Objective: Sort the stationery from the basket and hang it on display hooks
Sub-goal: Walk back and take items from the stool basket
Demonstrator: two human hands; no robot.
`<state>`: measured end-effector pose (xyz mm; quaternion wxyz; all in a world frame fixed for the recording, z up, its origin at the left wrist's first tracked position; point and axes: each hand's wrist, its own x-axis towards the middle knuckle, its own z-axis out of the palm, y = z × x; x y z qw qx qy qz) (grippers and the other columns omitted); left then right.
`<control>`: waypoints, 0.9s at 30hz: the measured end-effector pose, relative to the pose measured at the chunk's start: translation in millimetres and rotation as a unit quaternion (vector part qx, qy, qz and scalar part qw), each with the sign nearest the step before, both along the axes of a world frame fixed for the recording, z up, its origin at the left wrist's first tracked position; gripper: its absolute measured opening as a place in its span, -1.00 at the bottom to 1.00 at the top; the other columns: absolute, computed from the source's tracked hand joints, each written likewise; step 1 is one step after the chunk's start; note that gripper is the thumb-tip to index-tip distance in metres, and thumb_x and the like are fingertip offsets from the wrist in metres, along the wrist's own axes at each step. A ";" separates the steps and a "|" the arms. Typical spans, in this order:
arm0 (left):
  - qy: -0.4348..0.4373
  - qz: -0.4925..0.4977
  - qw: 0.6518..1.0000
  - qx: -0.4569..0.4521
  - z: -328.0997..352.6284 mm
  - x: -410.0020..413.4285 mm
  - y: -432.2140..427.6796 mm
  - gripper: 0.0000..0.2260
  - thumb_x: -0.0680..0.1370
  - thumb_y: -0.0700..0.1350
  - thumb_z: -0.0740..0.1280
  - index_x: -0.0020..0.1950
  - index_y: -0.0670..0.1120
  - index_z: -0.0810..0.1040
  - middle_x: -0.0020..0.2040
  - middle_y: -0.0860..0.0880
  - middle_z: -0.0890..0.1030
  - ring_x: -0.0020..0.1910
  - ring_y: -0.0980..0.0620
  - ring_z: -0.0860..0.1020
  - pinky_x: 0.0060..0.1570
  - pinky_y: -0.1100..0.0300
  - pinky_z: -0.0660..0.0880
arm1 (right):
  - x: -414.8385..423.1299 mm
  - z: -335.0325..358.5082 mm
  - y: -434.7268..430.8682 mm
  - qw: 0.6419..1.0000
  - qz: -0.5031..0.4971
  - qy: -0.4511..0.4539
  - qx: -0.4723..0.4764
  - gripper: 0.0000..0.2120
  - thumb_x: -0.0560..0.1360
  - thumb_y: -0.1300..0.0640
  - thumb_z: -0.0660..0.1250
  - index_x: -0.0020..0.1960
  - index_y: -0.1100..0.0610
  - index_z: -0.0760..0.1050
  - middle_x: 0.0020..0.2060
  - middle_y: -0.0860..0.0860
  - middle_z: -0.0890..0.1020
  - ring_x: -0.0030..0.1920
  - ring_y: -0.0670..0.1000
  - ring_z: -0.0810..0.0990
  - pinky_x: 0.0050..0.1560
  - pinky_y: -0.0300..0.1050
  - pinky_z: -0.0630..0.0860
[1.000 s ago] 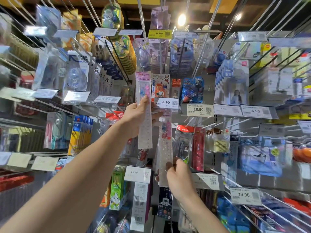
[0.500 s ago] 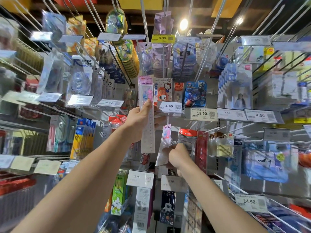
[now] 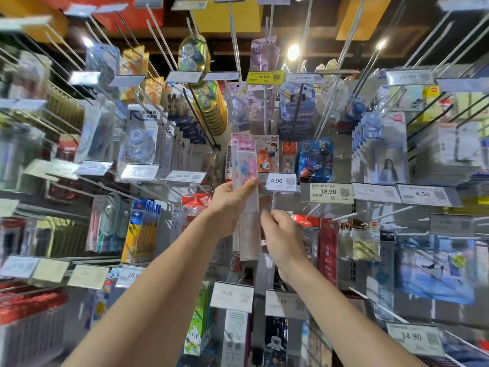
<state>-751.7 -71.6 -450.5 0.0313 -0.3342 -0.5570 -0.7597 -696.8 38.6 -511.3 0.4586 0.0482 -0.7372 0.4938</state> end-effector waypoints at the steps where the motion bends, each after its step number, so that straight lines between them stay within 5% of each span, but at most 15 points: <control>1: 0.000 -0.003 1.000 0.003 0.2 0.8 0.6 -0.68 0.60 0.02 0.42 0.19 -0.21 0.64 0.10 -0.21 0.72 0.14 -0.25 0.67 0.21 -0.23 0.59 | 3.1 1.0 -4.6 0.999 -0.009 0.001 0.039 -0.74 0.58 0.02 0.35 -0.23 0.12 0.50 -0.42 -0.11 0.55 -0.33 -0.06 0.50 -0.26 -0.06 0.42; 4: 0.003 0.014 1.000 -0.006 1.7 7.5 1.4 -0.66 0.61 0.07 0.41 0.20 -0.18 0.63 0.04 -0.11 0.71 0.05 -0.11 0.66 -0.05 -0.01 0.62 | 4.5 -0.1 -7.1 0.998 -0.011 -0.012 0.057 -0.87 0.46 0.06 0.44 -0.18 0.09 0.55 -0.33 -0.03 0.65 -0.26 0.10 0.61 -0.25 0.01 0.53; 6: -0.001 0.029 0.999 -0.021 4.9 15.0 0.6 -0.66 0.65 0.12 0.32 0.09 -0.16 0.61 -0.05 -0.02 0.64 -0.10 0.03 0.57 -0.25 0.17 0.46 | 8.7 -2.3 -5.7 0.999 0.006 -0.026 0.030 -0.89 0.45 0.06 0.39 -0.13 0.10 0.55 -0.25 0.09 0.66 -0.19 0.23 0.62 -0.23 0.05 0.55; 8: -0.014 0.042 0.999 -0.022 7.6 15.0 0.9 -0.62 0.68 0.16 0.23 0.06 -0.17 0.52 -0.04 0.01 0.55 -0.09 0.03 0.51 -0.11 0.16 0.45 | 16.0 -8.9 0.3 0.999 0.029 -0.044 0.004 -0.94 0.52 0.11 0.37 -0.08 0.09 0.54 -0.19 0.12 0.67 -0.15 0.22 0.64 -0.16 0.11 0.59; 12: -0.028 0.047 0.999 -0.001 10.2 8.3 2.9 -0.46 0.68 0.20 0.21 0.45 -0.20 0.40 0.16 -0.03 0.43 0.18 -0.05 0.38 0.22 0.02 0.32 | 35.8 -36.0 18.3 0.995 0.025 -0.096 -0.026 -0.84 0.61 0.27 0.29 0.01 0.04 0.58 -0.17 -0.03 0.70 -0.13 0.03 0.66 -0.10 -0.06 0.57; 14: -0.029 0.050 0.998 -0.013 11.0 6.4 4.6 -0.40 0.66 0.21 0.24 0.51 -0.21 0.35 0.34 -0.09 0.45 0.32 -0.10 0.40 0.36 -0.05 0.31 | 42.3 -51.7 23.7 0.991 0.009 -0.130 -0.022 -0.82 0.62 0.25 0.28 0.09 0.01 0.58 -0.07 -0.04 0.73 -0.01 0.03 0.69 0.04 0.02 0.63; 20: -0.018 0.041 0.999 -0.007 10.4 2.2 4.4 -0.43 0.66 0.20 0.26 0.46 -0.22 0.40 0.36 -0.12 0.46 0.23 -0.02 0.37 0.30 -0.01 0.30 | 49.4 -66.6 22.6 0.983 -0.009 -0.185 -0.017 -0.82 0.64 0.25 0.26 0.08 -0.01 0.54 0.00 -0.06 0.70 0.10 0.03 0.65 0.18 0.01 0.58; 24: -0.022 0.047 0.999 -0.007 10.4 6.3 3.5 -0.49 0.68 0.17 0.25 0.43 -0.22 0.44 0.03 0.03 0.41 0.13 0.01 0.34 0.11 0.07 0.22 | 55.3 -64.4 18.3 0.976 -0.001 -0.214 -0.029 -0.79 0.62 0.33 0.18 0.09 0.10 0.52 0.02 0.01 0.66 0.01 -0.01 0.60 -0.05 -0.10 0.49; 27: -0.017 0.040 0.999 0.005 10.6 2.9 4.0 -0.60 0.68 0.16 0.25 0.27 -0.15 0.50 0.00 0.03 0.44 0.14 0.00 0.36 0.13 0.07 0.25 | 60.8 -71.7 14.8 0.971 -0.004 -0.236 -0.027 -0.83 0.60 0.36 0.15 -0.07 0.16 0.43 -0.08 0.09 0.59 -0.11 -0.01 0.50 -0.16 -0.11 0.34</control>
